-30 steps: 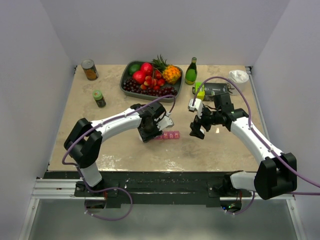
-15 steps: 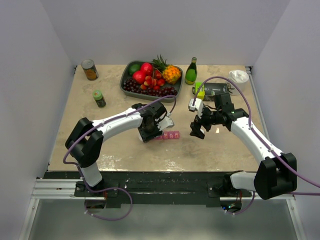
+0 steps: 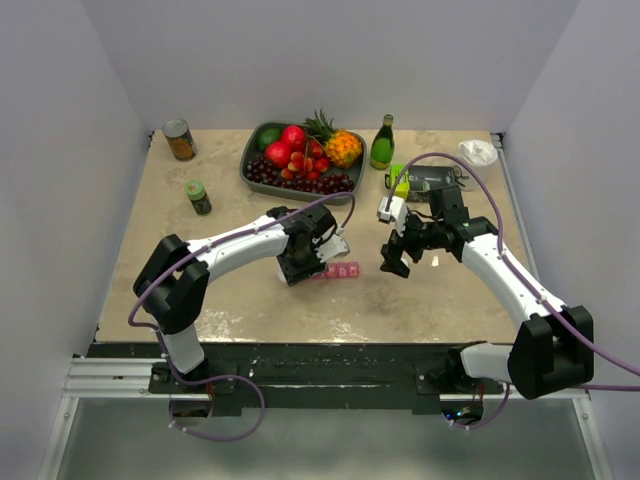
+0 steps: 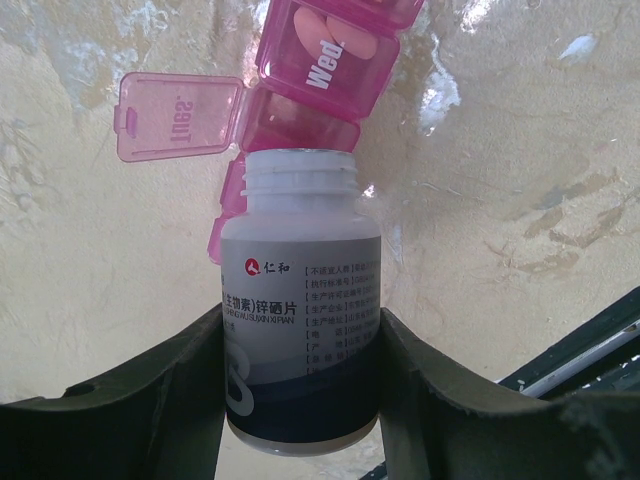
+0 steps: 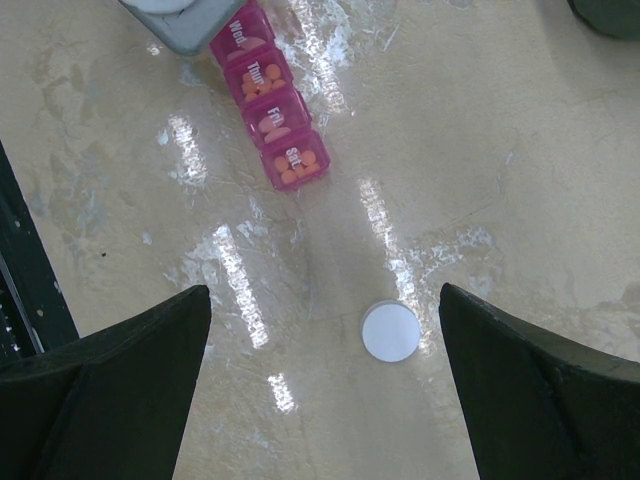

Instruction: Sort the pills into containers

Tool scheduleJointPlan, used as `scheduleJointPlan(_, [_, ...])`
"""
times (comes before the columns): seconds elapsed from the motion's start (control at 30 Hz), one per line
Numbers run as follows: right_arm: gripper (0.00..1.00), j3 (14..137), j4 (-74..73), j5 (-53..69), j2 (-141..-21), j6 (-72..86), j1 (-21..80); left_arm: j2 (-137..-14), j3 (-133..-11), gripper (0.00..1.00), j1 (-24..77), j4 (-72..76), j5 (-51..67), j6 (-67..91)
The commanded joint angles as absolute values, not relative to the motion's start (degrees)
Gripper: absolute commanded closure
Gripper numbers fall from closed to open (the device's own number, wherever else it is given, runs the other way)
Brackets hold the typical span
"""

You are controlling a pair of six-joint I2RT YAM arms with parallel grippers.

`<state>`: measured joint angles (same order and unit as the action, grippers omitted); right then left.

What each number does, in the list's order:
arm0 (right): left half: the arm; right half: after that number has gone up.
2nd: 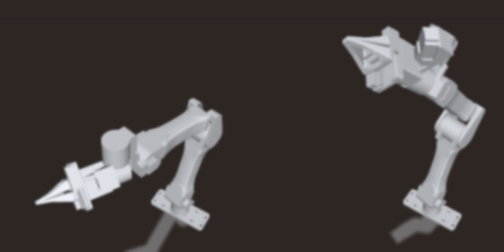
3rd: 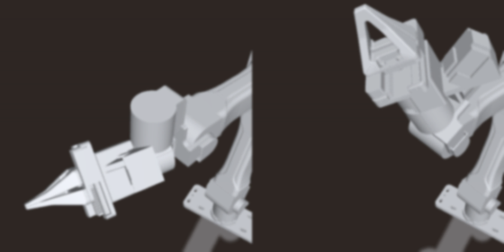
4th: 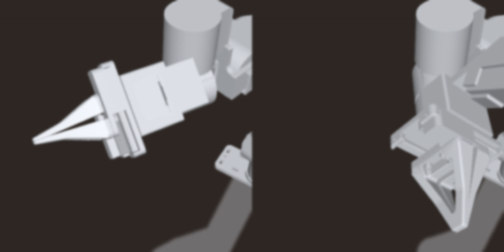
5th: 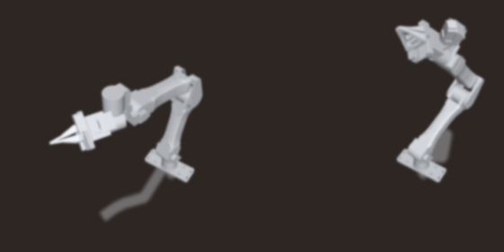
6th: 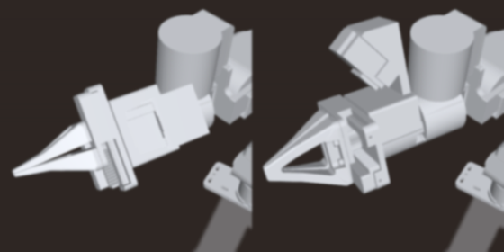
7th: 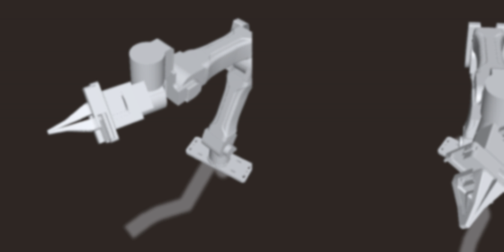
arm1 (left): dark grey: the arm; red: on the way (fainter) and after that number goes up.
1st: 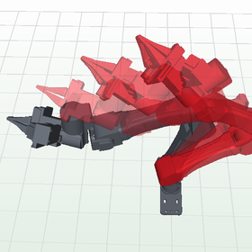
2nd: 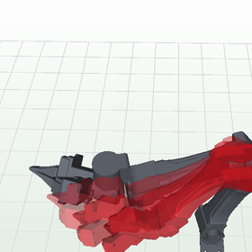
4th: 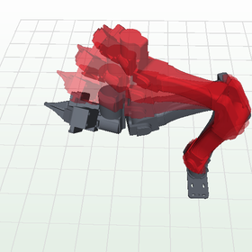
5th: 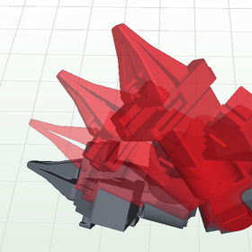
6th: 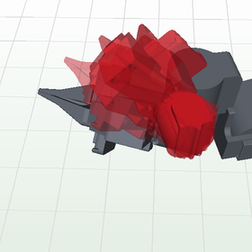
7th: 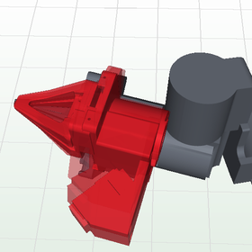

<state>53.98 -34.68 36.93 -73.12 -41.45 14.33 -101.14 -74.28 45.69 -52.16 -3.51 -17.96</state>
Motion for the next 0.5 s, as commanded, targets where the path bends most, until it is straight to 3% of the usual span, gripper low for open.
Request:
scheduleJointPlan(0.0, [0.01, 53.8, -33.9, 37.0, -73.4, -42.0, 14.0, -101.5, -77.0, 1.0, 46.1, -53.4, -4.8, -17.1])
scheduleJointPlan(0.47, [0.01, 53.8, -34.1, 37.0, -73.5, -42.0, 14.0, -102.3, -77.8, 1.0, 46.2, -54.5, -5.8, -17.3])
